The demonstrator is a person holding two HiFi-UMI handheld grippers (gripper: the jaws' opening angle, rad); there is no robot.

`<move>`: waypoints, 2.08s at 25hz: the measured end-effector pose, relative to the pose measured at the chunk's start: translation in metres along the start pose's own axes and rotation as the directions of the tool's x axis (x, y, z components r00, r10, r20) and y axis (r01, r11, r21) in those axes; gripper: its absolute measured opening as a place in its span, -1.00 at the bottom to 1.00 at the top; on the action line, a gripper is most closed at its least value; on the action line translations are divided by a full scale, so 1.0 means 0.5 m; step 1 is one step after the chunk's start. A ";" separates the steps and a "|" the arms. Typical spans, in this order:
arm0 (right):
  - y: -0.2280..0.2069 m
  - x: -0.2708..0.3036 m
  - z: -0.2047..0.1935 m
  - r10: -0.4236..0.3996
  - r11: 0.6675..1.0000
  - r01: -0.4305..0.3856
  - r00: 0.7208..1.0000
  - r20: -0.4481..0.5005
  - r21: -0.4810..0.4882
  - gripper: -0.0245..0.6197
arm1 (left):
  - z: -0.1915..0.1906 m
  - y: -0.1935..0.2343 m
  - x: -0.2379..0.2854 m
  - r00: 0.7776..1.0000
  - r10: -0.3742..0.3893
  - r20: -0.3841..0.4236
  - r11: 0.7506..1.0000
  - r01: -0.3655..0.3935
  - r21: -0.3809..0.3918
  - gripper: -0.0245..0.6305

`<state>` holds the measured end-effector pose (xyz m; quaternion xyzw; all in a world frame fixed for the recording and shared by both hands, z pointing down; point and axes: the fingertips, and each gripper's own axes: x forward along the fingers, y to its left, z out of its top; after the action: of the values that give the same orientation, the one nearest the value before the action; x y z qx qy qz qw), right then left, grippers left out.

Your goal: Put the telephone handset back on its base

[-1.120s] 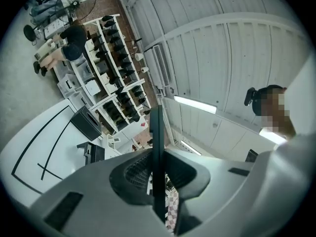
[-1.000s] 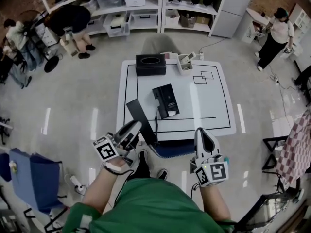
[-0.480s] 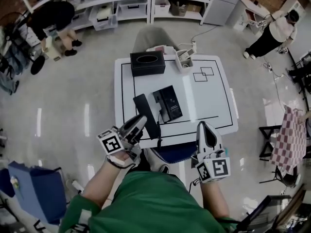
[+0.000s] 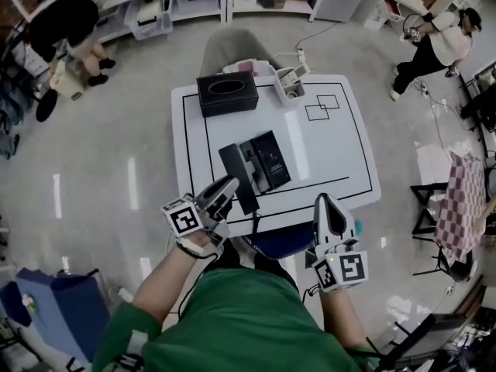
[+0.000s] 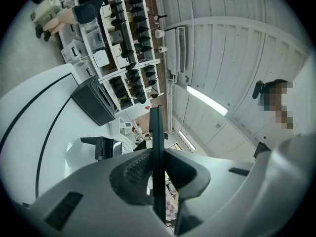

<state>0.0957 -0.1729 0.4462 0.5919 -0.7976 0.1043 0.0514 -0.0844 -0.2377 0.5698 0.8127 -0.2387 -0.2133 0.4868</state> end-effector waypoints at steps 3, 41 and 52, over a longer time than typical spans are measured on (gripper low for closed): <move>-0.018 0.009 -0.001 0.018 1.000 -0.018 1.000 -0.017 0.000 -0.86 | -0.031 0.038 0.016 1.000 0.001 -0.001 0.998 -0.001 -0.068 -0.67; -0.103 0.008 -0.049 0.058 0.998 -0.055 0.989 -0.136 0.025 -0.86 | -0.134 0.280 0.143 0.980 0.196 -0.033 0.974 -0.198 -0.113 -0.67; -0.101 0.002 -0.043 0.064 0.998 -0.061 0.991 -0.115 0.034 -0.86 | -0.132 0.286 0.138 0.946 0.308 -0.102 0.949 -0.313 -0.030 -0.63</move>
<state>0.1425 -0.1830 0.4729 0.5603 -0.8097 0.1523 0.0853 -0.0172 -0.2923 0.7183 0.7630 -0.3352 -0.1002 0.5436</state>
